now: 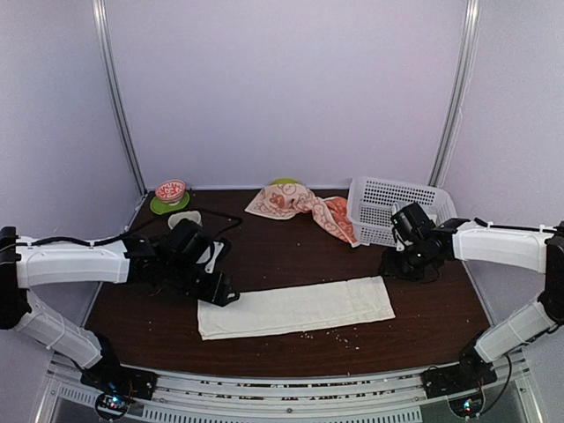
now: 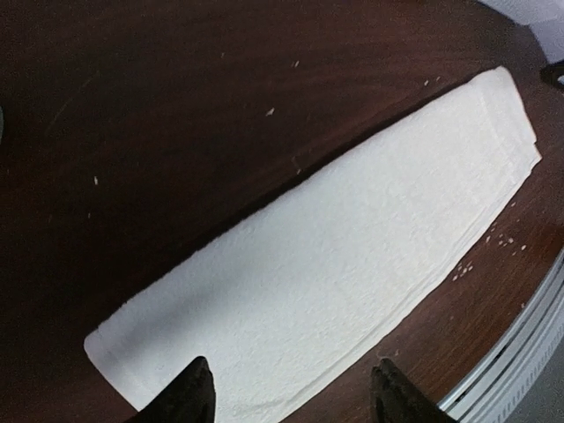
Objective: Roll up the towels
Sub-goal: Adjust the towel at the center of the board.
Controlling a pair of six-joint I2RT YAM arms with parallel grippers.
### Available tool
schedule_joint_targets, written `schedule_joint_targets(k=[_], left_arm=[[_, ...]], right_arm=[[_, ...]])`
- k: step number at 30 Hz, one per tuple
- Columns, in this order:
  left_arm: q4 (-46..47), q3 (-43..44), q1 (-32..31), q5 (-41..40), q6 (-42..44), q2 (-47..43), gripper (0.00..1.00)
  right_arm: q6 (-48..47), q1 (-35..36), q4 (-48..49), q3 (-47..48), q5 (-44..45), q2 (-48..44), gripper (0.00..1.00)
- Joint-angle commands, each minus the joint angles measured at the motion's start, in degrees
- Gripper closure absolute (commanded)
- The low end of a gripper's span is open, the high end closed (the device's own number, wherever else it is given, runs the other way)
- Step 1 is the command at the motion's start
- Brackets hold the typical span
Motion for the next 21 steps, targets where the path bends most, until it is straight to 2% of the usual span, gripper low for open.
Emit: schedule_joint_targets(k=[1,8,13,17,21], left_arm=[[2.45,6.22,-0.14,0.48,3.55,1.42,0.39],[5.04,7.72,-0.14,-1.13,3.42,7.61,0.41],[5.22,6.06,-0.14,-3.64,3.03,8.68,0.41],[5.82,4.67,-0.14,-4.0,2.55,9.26,0.42],[6.67,3.57,-0.2,-3.76,2.21,9.43,0.42]], right_arm=[[4.96,-0.1,1.11,-6.83,-3.62,-4.27,0.48],[9.77,-0.21,7.5,-13.19,-6.64,-3.24,0.49],[10.06,-0.18,7.58,-14.27,-5.87,-1.35,0.52],[9.18,-0.04,6.52,-15.13,-6.61,-0.24,0.61],[7.54,-0.01,4.29,-16.22,-6.12,-0.25,0.77]])
